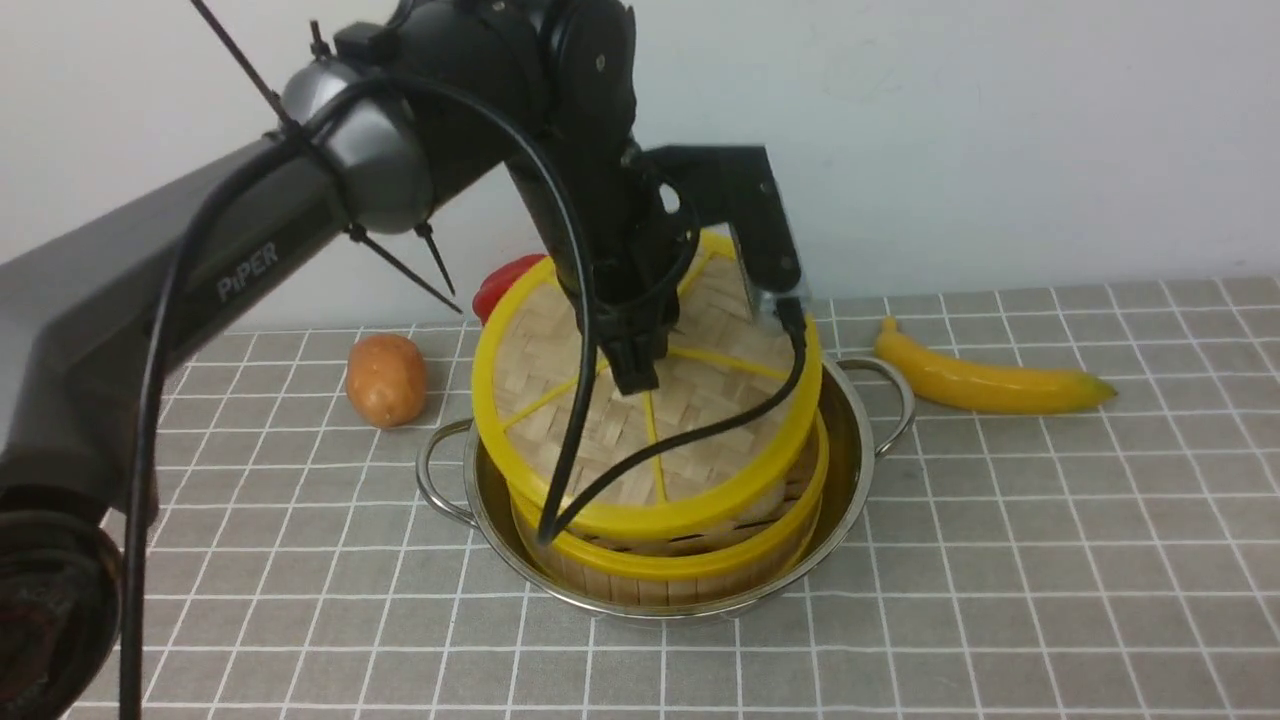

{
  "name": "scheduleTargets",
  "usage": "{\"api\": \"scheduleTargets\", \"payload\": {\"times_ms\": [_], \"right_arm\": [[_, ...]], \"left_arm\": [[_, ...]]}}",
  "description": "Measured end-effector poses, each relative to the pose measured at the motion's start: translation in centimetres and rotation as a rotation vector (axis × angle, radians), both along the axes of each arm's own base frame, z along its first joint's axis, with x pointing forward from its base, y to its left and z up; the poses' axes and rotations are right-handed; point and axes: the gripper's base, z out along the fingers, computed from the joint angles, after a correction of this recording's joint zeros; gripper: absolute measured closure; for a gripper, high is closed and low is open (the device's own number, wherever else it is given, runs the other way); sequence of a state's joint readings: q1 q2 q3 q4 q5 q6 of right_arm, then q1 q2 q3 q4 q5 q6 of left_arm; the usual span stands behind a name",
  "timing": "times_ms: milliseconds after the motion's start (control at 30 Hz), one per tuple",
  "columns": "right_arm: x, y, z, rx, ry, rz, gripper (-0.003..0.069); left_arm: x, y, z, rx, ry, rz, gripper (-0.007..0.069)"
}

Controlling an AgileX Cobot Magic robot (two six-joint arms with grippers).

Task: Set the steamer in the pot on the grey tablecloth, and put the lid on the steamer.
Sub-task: 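Place the yellow bamboo steamer lid onto the steamer in the pot with the left gripper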

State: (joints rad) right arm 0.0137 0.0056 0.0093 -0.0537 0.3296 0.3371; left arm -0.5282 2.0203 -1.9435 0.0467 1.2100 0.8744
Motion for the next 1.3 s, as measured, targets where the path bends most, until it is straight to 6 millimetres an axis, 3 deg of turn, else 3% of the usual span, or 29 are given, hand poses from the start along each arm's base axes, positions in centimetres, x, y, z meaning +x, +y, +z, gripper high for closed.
{"api": "scheduleTargets", "payload": {"times_ms": [233,533,900,1300], "right_arm": [[0.0,0.0,0.0,0.000,0.000,0.000,0.0419],[0.0,0.0,0.0,0.001,0.000,0.000,0.0419],[0.0,0.0,0.0,0.001,0.000,0.000,0.0419],[0.0,0.0,0.0,0.002,0.000,0.000,0.0419]], "left_arm": [[0.0,-0.4,0.3,-0.036,0.008,0.002,0.0501],[1.2,-0.7,-3.1,0.009,0.070,0.069,0.0501],[1.1,-0.9,-2.9,-0.025,0.085,0.111,0.0501],[1.2,-1.0,-1.1,-0.075,0.051,0.161,0.0501]]}}
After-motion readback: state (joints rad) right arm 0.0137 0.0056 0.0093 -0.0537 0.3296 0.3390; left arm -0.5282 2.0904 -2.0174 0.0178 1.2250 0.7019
